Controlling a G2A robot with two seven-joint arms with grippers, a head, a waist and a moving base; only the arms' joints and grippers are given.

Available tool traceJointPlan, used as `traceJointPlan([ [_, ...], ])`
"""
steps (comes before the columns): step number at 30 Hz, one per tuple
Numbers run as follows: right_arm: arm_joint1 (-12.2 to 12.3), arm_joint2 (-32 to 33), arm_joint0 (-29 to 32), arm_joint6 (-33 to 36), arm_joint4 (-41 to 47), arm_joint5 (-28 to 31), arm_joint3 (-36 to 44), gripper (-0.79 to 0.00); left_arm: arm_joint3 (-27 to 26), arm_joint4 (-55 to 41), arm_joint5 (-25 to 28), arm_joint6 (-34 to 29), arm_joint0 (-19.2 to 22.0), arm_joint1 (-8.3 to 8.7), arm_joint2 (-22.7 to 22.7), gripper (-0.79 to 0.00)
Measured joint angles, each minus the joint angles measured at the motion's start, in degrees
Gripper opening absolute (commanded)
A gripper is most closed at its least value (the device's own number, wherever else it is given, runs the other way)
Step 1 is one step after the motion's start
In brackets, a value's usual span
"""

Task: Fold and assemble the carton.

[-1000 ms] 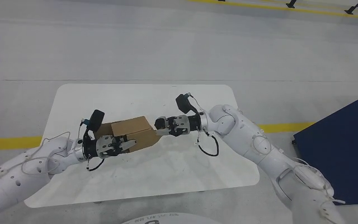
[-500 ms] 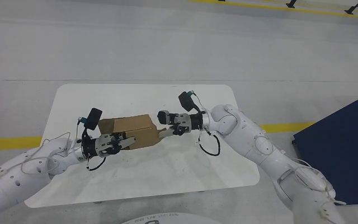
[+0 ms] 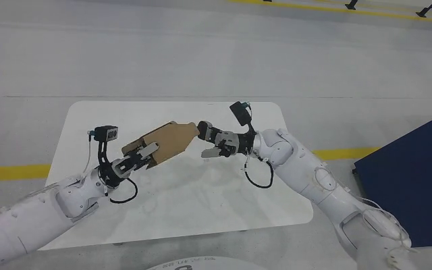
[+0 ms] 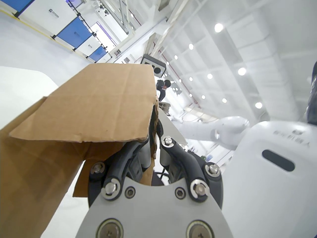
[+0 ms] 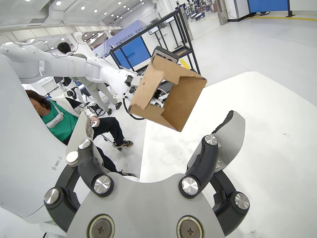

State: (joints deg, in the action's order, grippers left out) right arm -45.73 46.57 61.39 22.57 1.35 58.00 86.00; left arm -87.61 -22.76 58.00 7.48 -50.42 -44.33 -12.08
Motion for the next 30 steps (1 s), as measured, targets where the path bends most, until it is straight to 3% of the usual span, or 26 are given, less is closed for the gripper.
traceJointPlan([
  [3, 0.1, 0.8, 0.3, -0.9, 0.1, 0.0, -0.8, 0.0, 0.0, 1.4, 0.0, 4.0, 0.0, 0.0, 0.0, -0.785],
  [7, 0.2, 2.1, 0.5, -2.8, 0.0, 0.0, -1.7, 0.0, 0.0, 8.4, 0.0, 4.2, 0.0, 0.0, 0.0, -0.785],
  [11, 0.2, 2.0, 0.6, -2.7, -0.1, -0.2, -1.5, 0.0, -0.2, 8.1, 0.0, 4.0, -0.2, -0.04, 0.1, -0.785],
  [14, -0.1, 1.8, 0.9, -2.6, 0.5, -0.6, -0.5, 0.0, -4.3, 2.0, 0.0, -0.2, -1.6, -0.49, 0.5, -0.785],
  [18, -0.4, 3.0, 1.0, -3.8, 1.9, 0.0, -1.5, 0.0, -4.7, -16.5, 0.0, -14.5, -2.0, -0.81, -0.2, -0.785],
  [22, -0.7, 3.9, 1.7, -4.6, 0.7, -0.9, -1.7, 0.0, -0.1, -38.7, -0.7, -35.8, -2.1, -1.72, -1.0, -0.785],
  [26, -1.1, 4.1, 1.9, -4.4, -1.7, -3.4, -0.8, 0.0, 4.5, -57.5, -5.8, -55.2, -1.9, -3.33, -3.3, -0.785],
  [30, -1.6, 4.1, 2.1, -4.6, -3.1, -4.8, -0.2, 0.0, 7.7, -68.3, -14.3, -68.0, -3.1, -5.12, -7.9, -0.785],
])
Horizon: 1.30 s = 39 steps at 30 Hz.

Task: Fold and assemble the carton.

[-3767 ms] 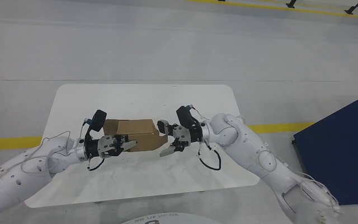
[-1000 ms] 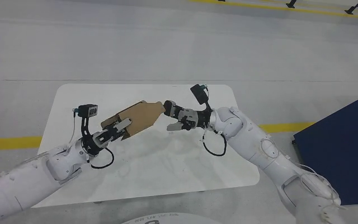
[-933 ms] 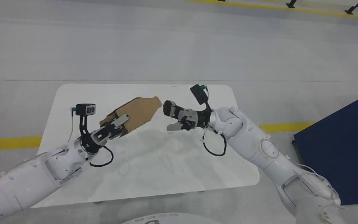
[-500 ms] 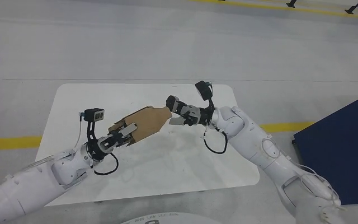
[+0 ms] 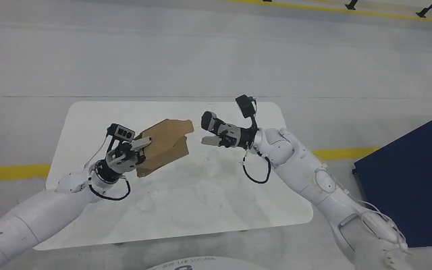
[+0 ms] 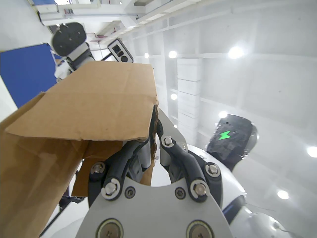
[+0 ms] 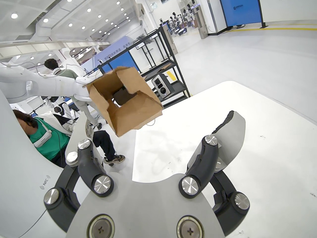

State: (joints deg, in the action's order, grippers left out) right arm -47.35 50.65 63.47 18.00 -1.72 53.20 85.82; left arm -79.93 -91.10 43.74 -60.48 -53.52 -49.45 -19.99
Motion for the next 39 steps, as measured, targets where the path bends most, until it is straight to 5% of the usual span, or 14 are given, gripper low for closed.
traceJointPlan([
  [6, -0.8, -0.4, -0.4, 0.9, 0.7, -0.3, -0.1, 0.0, 4.5, -0.6, -8.3, -8.4, -4.2, -2.68, -7.9, -0.785],
  [16, -2.5, -1.6, -0.8, 0.2, -3.5, -3.3, 0.9, 0.0, 7.5, 8.2, -9.7, -9.8, -7.9, -7.1, -14.8, -0.785],
  [28, -4.5, -2.9, -1.1, -1.3, -10.5, -9.4, 1.4, 0.0, 8.7, 14.3, -11.3, -11.4, -10.5, -10.37, -20.3, -0.785],
  [33, -4.6, -1.3, -0.7, -2.0, -9.0, -7.1, 0.2, 0.0, 8.8, 15.4, -11.5, -11.5, -11.4, -11.42, -22.4, -0.785],
  [39, -3.5, 3.4, 1.7, -2.2, 3.2, 4.1, -2.4, 0.0, 8.8, 16.5, -11.8, -11.9, -12.9, -12.46, -25.4, -0.785],
])
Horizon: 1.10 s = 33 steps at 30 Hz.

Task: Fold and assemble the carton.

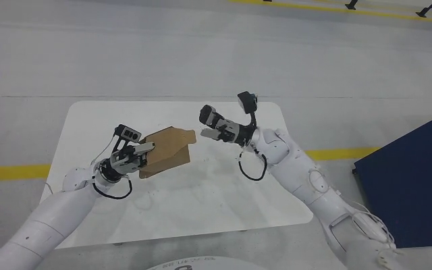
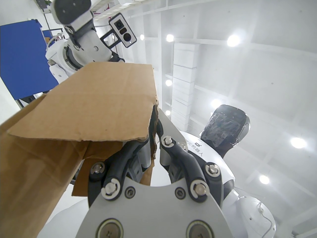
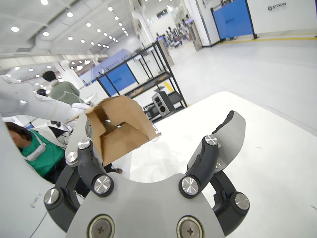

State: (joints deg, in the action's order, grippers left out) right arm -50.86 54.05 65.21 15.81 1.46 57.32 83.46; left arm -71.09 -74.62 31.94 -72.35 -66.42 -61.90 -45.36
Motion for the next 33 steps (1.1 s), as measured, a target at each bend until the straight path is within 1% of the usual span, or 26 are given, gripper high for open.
traceJointPlan([
  [3, 1.0, 1.1, 2.0, 5.1, 8.7, 0.8, 4.1, 0.0, 0.3, 0.7, -0.3, -0.3, -0.6, -0.5, -1.3, -0.785],
  [6, 2.0, 1.2, 2.6, 16.2, 20.4, 0.7, 6.7, 0.0, 0.6, 1.7, -0.3, -0.3, -0.8, -1.1, -2.1, -0.785],
  [7, 2.2, 1.2, 2.3, 21.3, 25.0, 0.7, 6.4, 0.0, 0.7, 2.4, -0.2, -0.2, -0.8, -1.34, -2.4, -0.785],
  [10, 2.5, 0.3, 0.8, 31.4, 33.4, 0.3, 4.8, 0.0, 0.9, 4.6, 0.5, 0.5, -0.8, -1.86, -3.1, -0.785],
  [11, 2.5, -0.3, 0.2, 32.5, 34.1, -0.1, 4.4, -0.009, 1.0, 5.3, 0.8, 0.8, -0.8, -1.99, -3.3, -0.785],
  [12, 2.5, -0.9, -0.3, 32.7, 33.9, -0.4, 4.2, -0.062, 1.0, 5.9, 1.0, 1.0, -0.9, -2.12, -3.6, -0.785],
  [13, 2.5, -1.7, -1.0, 32.2, 33.2, -0.8, 3.9, -0.132, 1.0, 6.6, 1.2, 1.2, -1.0, -2.26, -3.9, -0.785],
  [15, 2.5, -2.8, -1.8, 32.2, 32.5, -1.1, 3.5, -0.206, 1.2, 7.6, 1.5, 1.5, -1.2, -2.45, -4.5, -0.785],
  [16, 2.5, -3.4, -2.3, 32.3, 32.3, -1.2, 3.4, -0.271, 1.3, 8.2, 1.7, 1.7, -1.4, -2.55, -4.8, -0.785],
  [17, 2.5, -3.8, -2.6, 32.2, 32.2, -1.1, 3.2, -0.36, 1.5, 8.6, 1.8, 1.8, -1.5, -2.62, -5.1, -0.785],
  [18, 2.5, -4.1, -2.8, 32.1, 32.2, -1.0, 3.1, -0.406, 1.6, 9.0, 1.8, 1.8, -1.6, -2.69, -5.4, -0.785],
  [22, 2.7, -5.5, -3.7, 31.5, 32.1, -0.4, 2.7, -0.489, 2.0, 10.3, 1.7, 1.7, -1.9, -3.06, -6.4, -0.785],
  [24, 2.8, -6.1, -4.1, 31.4, 32.2, -0.3, 2.6, -0.514, 2.2, 10.5, 1.6, 1.7, -2.0, -3.23, -6.9, -0.785],
  [33, 3.2, -7.6, -5.7, 31.3, 30.7, -0.2, 0.3, -0.517, 2.5, 13.3, 1.8, 1.8, -2.1, -4.06, -8.4, -0.785],
])
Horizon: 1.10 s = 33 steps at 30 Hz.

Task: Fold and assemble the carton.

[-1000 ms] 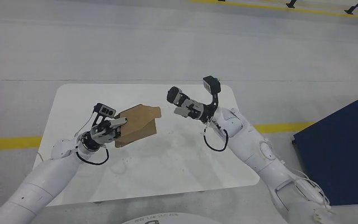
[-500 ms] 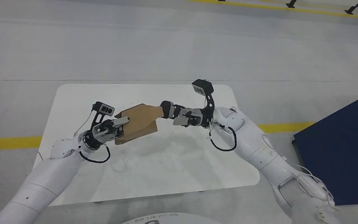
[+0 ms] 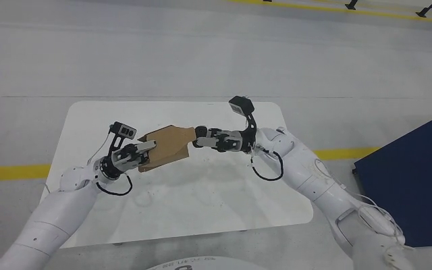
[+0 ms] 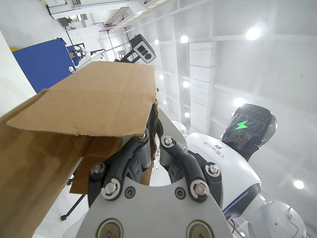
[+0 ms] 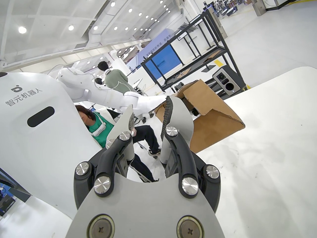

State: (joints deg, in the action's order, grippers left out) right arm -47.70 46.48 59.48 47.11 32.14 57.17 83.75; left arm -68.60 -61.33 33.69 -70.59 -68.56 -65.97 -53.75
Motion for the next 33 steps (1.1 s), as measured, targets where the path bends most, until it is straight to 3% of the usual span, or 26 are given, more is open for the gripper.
traceJointPlan([
  [17, -1.6, -0.2, -0.9, 0.8, -2.7, -3.1, -1.7, -0.496, -0.3, 8.4, 3.2, 3.2, -0.8, -0.91, -2.1, -0.785],
  [33, -3.6, -0.9, -2.5, 1.2, -5.7, -7.8, -3.4, -0.526, -2.9, 8.1, 3.1, 3.1, -2.6, -1.29, -4.3, -0.785],
])
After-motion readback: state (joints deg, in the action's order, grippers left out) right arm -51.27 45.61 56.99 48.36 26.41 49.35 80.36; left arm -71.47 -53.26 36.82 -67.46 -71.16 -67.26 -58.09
